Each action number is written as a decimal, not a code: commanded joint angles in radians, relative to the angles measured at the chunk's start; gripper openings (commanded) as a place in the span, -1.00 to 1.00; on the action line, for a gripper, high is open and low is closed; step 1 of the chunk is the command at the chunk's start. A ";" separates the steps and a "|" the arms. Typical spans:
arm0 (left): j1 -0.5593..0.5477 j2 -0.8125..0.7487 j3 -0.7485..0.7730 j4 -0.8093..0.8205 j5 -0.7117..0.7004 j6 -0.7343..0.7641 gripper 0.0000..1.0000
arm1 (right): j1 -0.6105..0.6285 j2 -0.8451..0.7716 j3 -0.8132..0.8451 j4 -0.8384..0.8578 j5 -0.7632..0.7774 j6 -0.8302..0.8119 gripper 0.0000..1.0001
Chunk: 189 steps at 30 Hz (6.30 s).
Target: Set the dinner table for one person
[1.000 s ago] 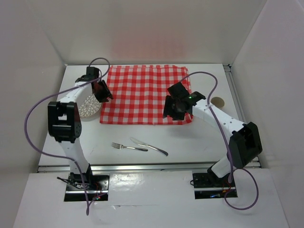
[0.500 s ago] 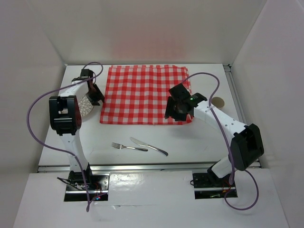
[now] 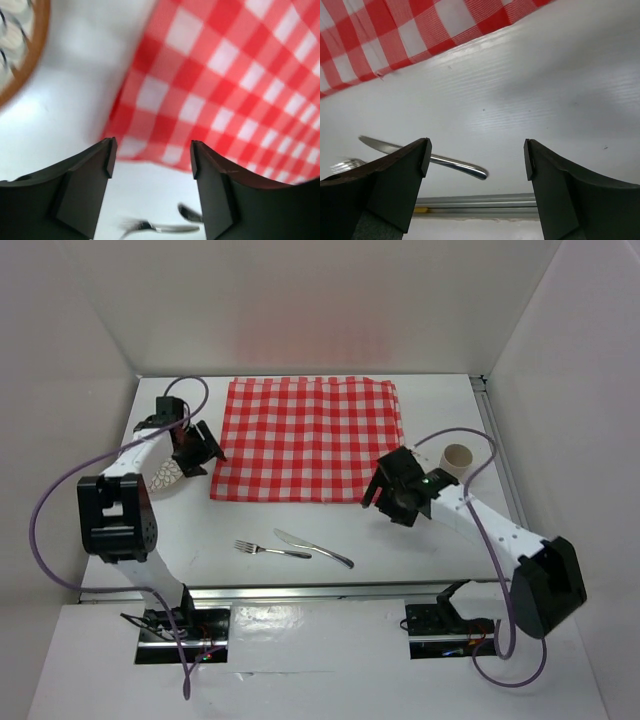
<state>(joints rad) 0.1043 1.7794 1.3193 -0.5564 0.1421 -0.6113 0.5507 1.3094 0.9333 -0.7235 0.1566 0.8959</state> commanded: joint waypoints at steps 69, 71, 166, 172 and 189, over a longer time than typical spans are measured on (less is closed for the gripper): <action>0.003 -0.284 -0.342 0.101 -0.039 -0.125 -1.00 | -0.259 -0.001 -0.154 0.369 0.081 -0.046 -0.66; 0.003 -0.284 -0.342 0.101 -0.039 -0.125 -1.00 | -0.250 -0.010 -0.169 0.351 0.081 -0.046 -0.20; 0.443 -0.051 -0.387 0.432 -0.007 -0.374 -0.09 | -0.107 -0.050 0.047 0.228 -0.137 -0.204 0.43; 0.443 -0.072 -0.387 0.423 0.054 -0.354 -1.00 | -0.107 -0.068 0.056 0.208 -0.115 -0.204 0.43; 0.316 -0.353 -0.180 0.377 0.321 -0.176 -1.00 | -0.107 -0.068 0.087 0.199 -0.115 -0.222 0.41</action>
<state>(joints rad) 0.4858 1.4895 0.9871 -0.2672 0.3244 -0.8570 0.4362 1.2644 0.9871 -0.5194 0.0296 0.6849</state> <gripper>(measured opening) 0.123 0.709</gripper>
